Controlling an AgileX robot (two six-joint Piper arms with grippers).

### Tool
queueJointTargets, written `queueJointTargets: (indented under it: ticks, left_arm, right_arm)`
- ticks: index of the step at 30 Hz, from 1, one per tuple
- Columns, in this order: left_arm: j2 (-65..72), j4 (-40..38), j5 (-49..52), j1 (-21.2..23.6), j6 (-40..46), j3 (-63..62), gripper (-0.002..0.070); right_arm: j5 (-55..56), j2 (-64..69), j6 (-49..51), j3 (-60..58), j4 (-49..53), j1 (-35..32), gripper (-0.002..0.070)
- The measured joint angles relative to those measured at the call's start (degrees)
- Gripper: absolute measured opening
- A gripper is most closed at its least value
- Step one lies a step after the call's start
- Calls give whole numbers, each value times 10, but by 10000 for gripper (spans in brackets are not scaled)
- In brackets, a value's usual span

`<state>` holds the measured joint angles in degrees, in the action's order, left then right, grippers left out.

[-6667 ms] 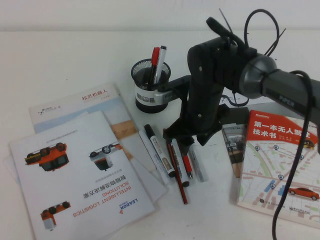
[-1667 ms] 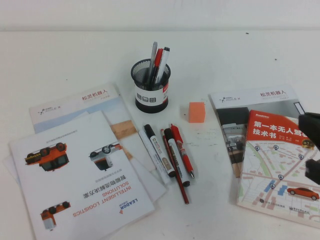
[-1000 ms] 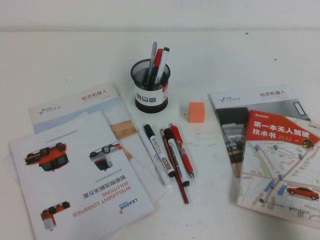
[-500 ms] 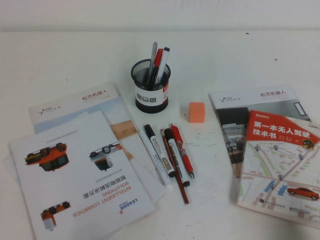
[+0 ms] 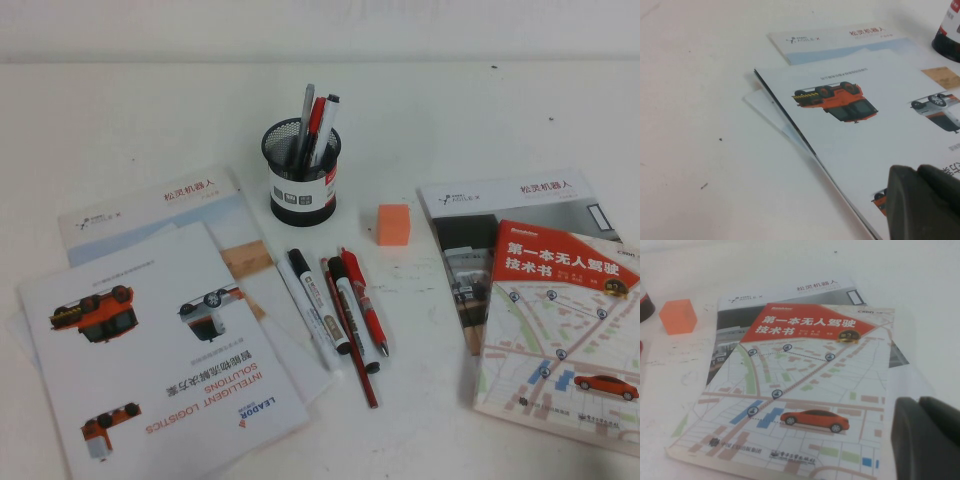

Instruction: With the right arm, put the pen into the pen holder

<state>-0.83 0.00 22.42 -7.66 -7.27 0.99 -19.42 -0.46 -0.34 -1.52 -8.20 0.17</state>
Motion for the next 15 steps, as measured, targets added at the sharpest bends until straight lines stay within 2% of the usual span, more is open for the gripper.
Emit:
queueJointTargets:
  ticks: [15]
  left_arm:
    - [0,0,0,0,0,0,-2]
  right_arm:
    - [-1,0,3,0,0,0,-19]
